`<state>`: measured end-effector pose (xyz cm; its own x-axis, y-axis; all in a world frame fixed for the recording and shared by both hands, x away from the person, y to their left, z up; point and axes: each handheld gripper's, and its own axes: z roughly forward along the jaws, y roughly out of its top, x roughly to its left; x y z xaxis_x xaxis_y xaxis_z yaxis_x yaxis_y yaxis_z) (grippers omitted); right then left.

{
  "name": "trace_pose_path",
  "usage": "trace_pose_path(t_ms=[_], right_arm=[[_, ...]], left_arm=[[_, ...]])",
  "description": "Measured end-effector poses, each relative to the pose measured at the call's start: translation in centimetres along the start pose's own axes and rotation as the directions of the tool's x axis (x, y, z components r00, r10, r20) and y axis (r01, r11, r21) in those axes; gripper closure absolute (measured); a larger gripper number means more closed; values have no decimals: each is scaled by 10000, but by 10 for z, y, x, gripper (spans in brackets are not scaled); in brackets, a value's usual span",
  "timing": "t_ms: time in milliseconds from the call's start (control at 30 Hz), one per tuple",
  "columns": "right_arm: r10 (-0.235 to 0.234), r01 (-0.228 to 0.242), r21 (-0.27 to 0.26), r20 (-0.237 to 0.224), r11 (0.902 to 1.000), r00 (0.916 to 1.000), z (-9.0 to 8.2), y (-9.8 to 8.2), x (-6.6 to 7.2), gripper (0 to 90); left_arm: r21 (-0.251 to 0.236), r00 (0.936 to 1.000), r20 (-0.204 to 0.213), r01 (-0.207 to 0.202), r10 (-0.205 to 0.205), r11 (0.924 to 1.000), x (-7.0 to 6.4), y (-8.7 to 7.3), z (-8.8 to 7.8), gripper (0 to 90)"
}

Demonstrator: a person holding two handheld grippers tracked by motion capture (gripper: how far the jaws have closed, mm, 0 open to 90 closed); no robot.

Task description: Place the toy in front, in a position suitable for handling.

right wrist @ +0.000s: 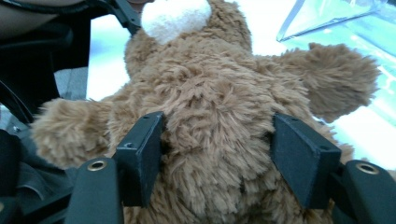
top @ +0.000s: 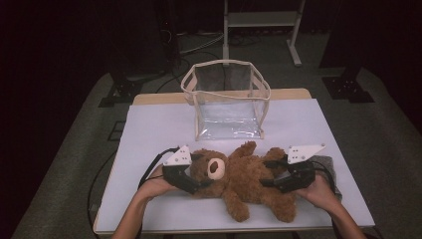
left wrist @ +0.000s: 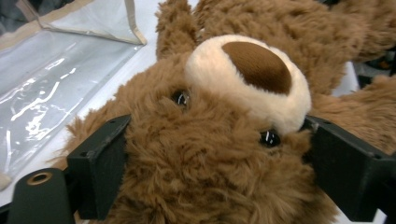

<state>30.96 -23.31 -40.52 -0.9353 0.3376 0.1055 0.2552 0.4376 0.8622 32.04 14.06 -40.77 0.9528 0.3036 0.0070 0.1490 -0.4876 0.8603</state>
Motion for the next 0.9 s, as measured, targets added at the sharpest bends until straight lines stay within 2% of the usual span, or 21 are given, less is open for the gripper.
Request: trace_pose_path(t_ms=[100, 167, 300, 333, 367, 400, 433, 467, 500, 533, 567, 600, 633, 667, 700, 733, 767, 833, 900], right_arm=[[-178, 173, 248, 191, 9995, 9997, 1, 4, -5, 325], [-150, 147, 225, 117, 9996, 9998, 2, 3, -7, 314], [203, -203, -60, -22, 9998, 9998, -2, 1, -4, 284], [412, -410, -91, 225, 9991, 9989, -12, 2, -1, 313], [412, -410, -91, 225, 9991, 9989, -12, 2, -1, 313], [348, -302, -470, 1023, 9984, 9941, -32, 0, 2, 315], [456, -381, -624, 1244, 9973, 9912, -40, -1, 2, 315], [664, -553, -718, 1623, 9959, 9845, -51, -4, 0, 315], [901, -732, -816, 2277, 9940, 9695, -65, -10, -3, 314], [901, -732, -816, 2277, 9940, 9695, -65, -10, -3, 314], [1029, -829, -854, 2650, 9929, 9587, -73, -14, -6, 315], [1438, -1224, -807, 3710, 9892, 9174, -92, -30, -15, 315], [1475, -1307, -690, 4032, 9890, 9032, -97, -36, -17, 318], [1475, -1307, -690, 4032, 9890, 9032, -97, -36, -17, 318], [1572, -1424, -665, 4272, 9876, 8904, -103, -44, -20, 340], [1773, -1582, -800, 4375, 9842, 8816, -110, -52, -21, 353], [1952, -1724, -915, 4385, 9808, 8773, -115, -61, -21, 353], [2001, -1774, -927, 4329, 9798, 8790, -115, -64, -20, 361], [1715, -1618, -592, 4283, 9850, 8872, -110, -70, -17, 376]], left_arm=[[335, 9994, 43, -353, 351, 9988, -10, -1, -2, 158], [274, 9985, -74, -543, 545, 9981, -14, -4, -5, 158], [43, 9987, -164, -478, 479, 9988, -15, -7, -7, 140], [1, 9987, -205, -466, 466, 9989, -16, -8, -7, 130], [-3, 9981, -253, -566, 566, 9984, -17, -9, -7, 130], [-10, 9966, -363, -743, 742, 9972, -19, -10, -8, 117], [-15, 9961, -411, -786, 785, 9969, -19, -9, -8, 114], [-15, 9961, -411, -786, 785, 9969, -19, -9, -8, 109], [-63, 9953, -498, -829, 825, 9965, -20, -9, -8, 105], [-63, 9953, -498, -829, 825, 9965, -20, -9, -8, 104], [-65, 9952, -535, -825, 820, 9966, -20, -9, -7, 104], [-82, 9955, -597, -740, 734, 9972, -18, -8, -7, 105], [-82, 9955, -597, -740, 734, 9972, -18, -8, -7, 105], [-149, 9963, -637, -590, 579, 9981, -18, -8, -7, 105], [-205, 9960, -723, -536, 520, 9984, -17, -7, -8, 105], [-294, 9951, -849, -526, 500, 9982, -16, -7, -8, 105], [-428, 9939, -993, -529, 484, 9977, -15, -6, -9, 108], [-549, 9928, -1099, -543, 480, 9970, -15, -5, -10, 119], [-694, 9924, -1166, -467, 383, 9965, -14, -4, -10, 125]])
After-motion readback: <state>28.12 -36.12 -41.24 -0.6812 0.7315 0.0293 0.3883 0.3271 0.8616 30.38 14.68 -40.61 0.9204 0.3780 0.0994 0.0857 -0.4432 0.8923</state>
